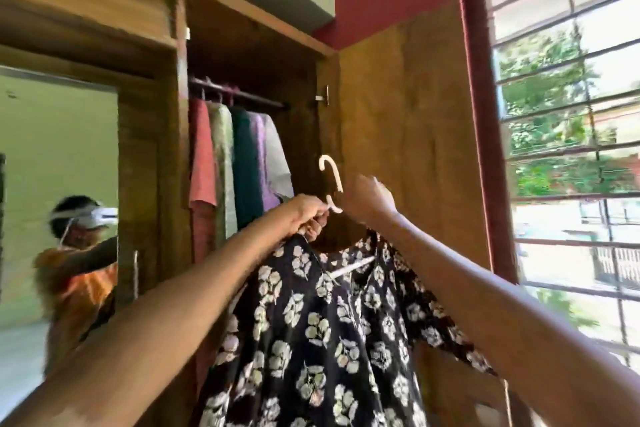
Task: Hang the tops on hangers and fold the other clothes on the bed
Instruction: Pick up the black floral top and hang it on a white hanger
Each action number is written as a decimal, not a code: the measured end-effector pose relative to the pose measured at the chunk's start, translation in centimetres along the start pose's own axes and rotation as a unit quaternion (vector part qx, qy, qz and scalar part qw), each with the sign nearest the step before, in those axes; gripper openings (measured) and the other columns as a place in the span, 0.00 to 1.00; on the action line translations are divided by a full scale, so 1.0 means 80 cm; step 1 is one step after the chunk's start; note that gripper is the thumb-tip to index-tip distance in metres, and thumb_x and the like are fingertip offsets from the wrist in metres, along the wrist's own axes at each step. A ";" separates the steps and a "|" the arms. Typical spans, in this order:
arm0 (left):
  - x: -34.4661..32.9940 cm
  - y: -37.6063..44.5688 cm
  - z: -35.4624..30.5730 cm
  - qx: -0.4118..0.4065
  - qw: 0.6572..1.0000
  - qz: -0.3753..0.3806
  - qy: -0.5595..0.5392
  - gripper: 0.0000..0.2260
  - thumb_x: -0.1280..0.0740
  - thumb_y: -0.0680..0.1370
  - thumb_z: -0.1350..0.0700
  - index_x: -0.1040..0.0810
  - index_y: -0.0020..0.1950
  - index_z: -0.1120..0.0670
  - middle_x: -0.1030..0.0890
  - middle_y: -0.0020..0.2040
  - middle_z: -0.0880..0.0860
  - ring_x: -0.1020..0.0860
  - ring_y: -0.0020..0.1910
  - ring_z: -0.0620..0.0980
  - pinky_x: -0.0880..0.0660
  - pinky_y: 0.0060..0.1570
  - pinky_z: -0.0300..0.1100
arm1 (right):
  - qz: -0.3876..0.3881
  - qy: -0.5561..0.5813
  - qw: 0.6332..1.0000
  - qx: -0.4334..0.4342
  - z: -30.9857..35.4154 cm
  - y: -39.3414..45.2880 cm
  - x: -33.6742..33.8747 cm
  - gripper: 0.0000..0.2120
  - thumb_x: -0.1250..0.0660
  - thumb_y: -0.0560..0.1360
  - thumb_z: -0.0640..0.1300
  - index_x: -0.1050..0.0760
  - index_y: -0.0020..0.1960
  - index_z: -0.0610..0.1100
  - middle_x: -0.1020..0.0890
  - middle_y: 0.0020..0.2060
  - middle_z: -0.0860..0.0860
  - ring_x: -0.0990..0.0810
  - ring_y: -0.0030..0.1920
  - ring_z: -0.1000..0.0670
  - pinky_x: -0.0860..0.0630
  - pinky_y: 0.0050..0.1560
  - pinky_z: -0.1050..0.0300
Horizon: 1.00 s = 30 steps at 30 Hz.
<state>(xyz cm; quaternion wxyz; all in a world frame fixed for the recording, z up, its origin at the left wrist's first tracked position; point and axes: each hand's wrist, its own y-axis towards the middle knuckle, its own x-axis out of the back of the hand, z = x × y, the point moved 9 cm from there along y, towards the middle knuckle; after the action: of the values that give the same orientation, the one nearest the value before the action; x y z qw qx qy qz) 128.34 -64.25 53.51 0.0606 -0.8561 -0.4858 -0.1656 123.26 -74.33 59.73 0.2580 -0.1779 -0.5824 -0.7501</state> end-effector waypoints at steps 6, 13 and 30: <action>0.042 0.030 -0.075 -0.079 0.980 -0.180 0.033 0.18 0.50 0.79 0.66 0.34 0.30 0.60 0.31 0.19 0.53 0.32 0.16 0.47 0.37 0.18 0.33 | 0.140 0.290 0.946 -0.038 0.017 0.041 -0.026 0.19 0.42 0.76 0.52 0.26 0.34 0.40 0.23 0.31 0.46 0.25 0.27 0.49 0.27 0.28 0.62; 0.109 0.046 -0.139 -0.127 0.930 -0.345 0.015 0.16 0.48 0.80 0.64 0.37 0.32 0.58 0.32 0.19 0.52 0.30 0.17 0.44 0.38 0.16 0.28 | 0.301 0.476 0.826 0.007 0.055 0.073 -0.049 0.28 0.33 0.68 0.56 0.33 0.59 0.37 0.24 0.32 0.46 0.28 0.23 0.53 0.30 0.25 0.65; 0.168 0.102 -0.237 -0.055 0.741 -0.484 0.462 0.11 0.37 0.74 0.56 0.20 0.50 0.59 0.18 0.51 0.58 0.21 0.50 0.57 0.25 0.48 0.46 | 0.202 0.545 0.814 -0.011 0.034 0.247 -0.065 0.19 0.31 0.67 0.32 0.26 0.57 0.30 0.23 0.43 0.40 0.23 0.43 0.44 0.30 0.37 0.58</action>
<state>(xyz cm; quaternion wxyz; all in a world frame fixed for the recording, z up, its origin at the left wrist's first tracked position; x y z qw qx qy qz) 137.43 -62.60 76.33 0.1425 -0.3261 -0.7371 -0.5745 139.10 -74.48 72.90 0.6766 0.1437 -0.2894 -0.6617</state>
